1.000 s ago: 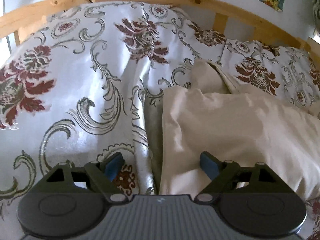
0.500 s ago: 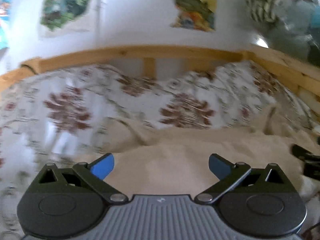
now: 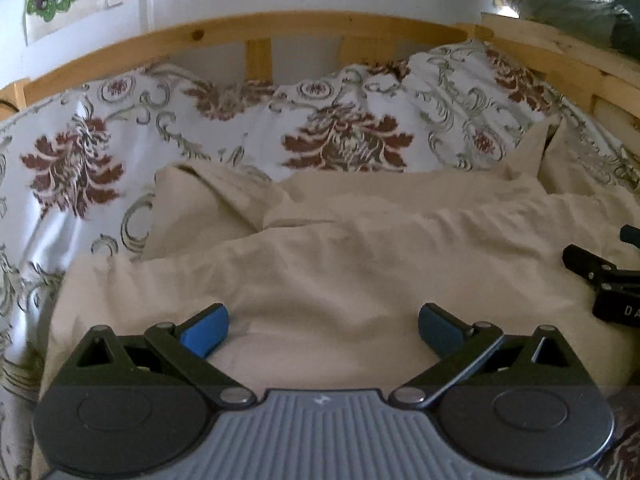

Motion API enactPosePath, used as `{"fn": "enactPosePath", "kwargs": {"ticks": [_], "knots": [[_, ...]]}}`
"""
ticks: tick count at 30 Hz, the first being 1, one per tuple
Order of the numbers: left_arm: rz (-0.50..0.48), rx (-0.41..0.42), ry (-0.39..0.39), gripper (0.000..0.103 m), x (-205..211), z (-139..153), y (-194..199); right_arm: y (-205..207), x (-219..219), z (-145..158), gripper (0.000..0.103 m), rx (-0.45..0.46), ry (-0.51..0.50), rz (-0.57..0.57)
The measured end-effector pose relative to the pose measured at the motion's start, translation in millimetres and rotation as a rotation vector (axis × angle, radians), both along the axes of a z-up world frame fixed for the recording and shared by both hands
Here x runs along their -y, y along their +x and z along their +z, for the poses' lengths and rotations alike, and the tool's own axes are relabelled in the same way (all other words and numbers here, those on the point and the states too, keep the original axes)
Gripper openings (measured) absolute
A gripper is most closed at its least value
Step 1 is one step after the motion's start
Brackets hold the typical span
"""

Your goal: Fold large clothes

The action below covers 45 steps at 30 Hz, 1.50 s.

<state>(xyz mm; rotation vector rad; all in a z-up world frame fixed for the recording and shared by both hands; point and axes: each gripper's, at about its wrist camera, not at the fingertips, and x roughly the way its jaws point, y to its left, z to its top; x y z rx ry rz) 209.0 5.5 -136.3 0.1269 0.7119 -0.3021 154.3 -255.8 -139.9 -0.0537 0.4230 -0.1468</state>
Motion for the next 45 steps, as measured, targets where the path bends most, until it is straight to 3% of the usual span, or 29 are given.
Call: {"fn": "enactPosePath", "kwargs": {"ticks": [7, 13, 21, 27, 30, 35, 40, 45], "knots": [[0.010, -0.015, 0.011, 0.103, 0.0, 0.8, 0.5, 10.0, 4.4, -9.5, 0.102, -0.059, 0.034, 0.006], [0.079, 0.013, -0.004, 0.102, -11.6, 18.6, -21.0, 3.2, 9.7, 10.6, 0.102, -0.056, 0.088, -0.024], [0.167, 0.027, -0.024, 0.102, -19.0, 35.7, -49.9, -46.1, 15.5, 50.7, 0.102, -0.067, 0.142, -0.085], [0.198, -0.047, -0.052, 0.102, -26.0, 37.3, -67.1, -80.9, 35.7, 58.4, 0.102, -0.149, 0.311, -0.219], [0.174, -0.129, -0.093, 0.103, -35.7, 35.8, -75.0, -98.5, 47.7, 52.8, 0.102, -0.164, 0.394, -0.266], [0.170, -0.205, -0.283, 0.102, -69.1, 23.7, -91.0, -105.5, 69.4, 44.9, 0.102, -0.137, 0.512, -0.346], [0.292, -0.244, -0.403, 0.102, -101.6, 5.9, -84.9, -94.0, 89.2, 22.7, 0.102, -0.144, 0.634, -0.426], [0.417, -0.239, -0.544, 0.102, -137.8, -6.3, -75.5, -88.5, 104.7, 14.0, 0.096, -0.027, 0.692, -0.514]]}}
